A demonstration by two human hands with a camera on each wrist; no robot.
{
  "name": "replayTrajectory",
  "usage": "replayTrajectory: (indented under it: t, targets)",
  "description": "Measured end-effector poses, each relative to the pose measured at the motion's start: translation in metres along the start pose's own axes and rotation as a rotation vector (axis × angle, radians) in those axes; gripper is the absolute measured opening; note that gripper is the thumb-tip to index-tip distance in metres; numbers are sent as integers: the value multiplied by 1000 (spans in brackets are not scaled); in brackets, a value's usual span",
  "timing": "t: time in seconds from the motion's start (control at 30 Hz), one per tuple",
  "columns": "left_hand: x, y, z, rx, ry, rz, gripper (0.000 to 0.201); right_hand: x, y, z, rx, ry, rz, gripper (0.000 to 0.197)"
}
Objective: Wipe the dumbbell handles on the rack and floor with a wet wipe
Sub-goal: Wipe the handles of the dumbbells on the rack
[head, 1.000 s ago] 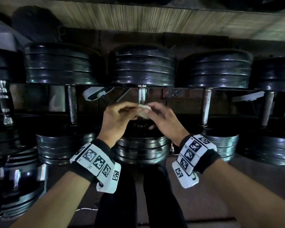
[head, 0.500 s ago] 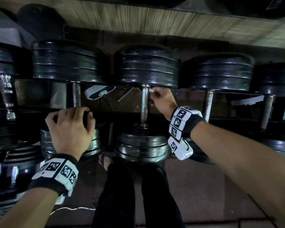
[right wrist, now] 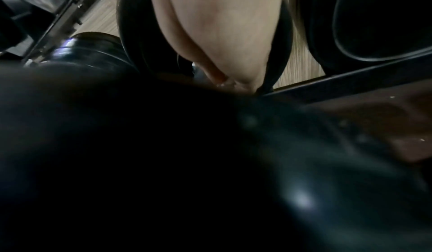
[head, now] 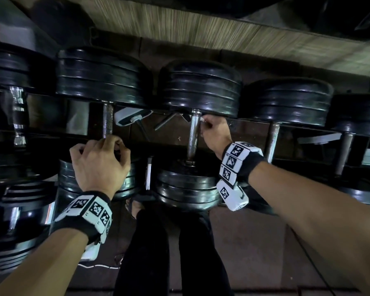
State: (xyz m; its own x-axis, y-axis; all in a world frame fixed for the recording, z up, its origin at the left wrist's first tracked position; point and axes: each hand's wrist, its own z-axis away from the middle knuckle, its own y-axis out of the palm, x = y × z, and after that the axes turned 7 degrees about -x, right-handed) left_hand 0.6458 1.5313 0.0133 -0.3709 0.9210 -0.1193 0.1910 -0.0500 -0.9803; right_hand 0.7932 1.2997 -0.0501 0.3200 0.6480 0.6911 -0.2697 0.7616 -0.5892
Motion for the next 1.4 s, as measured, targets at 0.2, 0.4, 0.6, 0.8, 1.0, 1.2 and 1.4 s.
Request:
replayTrajectory:
  t: [0.2, 0.4, 0.6, 0.8, 1.0, 1.2, 1.4]
  targets:
    - [-1, 0, -1, 4, 3, 1, 20, -7, -12, 21, 86, 46, 15, 17]
    - [-1, -1, 0, 12, -5, -17, 18, -9, -3, -1, 23, -9, -6, 23]
    - [-2, -3, -1, 14, -12, -7, 19, -10, -14, 36, 60, 93, -34, 22]
    - [-4, -4, -1, 11, -26, 7, 21, -1, -3, 17, 60, 41, 63, 22]
    - [-6, -6, -2, 36, -34, 26, 25, -10, -22, 50, 117, 29, 67, 16]
    - [-5, -5, -2, 50, -44, 21, 26, -10, -12, 36, 106, 44, 68, 16]
    - [-4, -4, -2, 65, -38, -19, 27, -14, -12, 36, 139, 22, 108, 18]
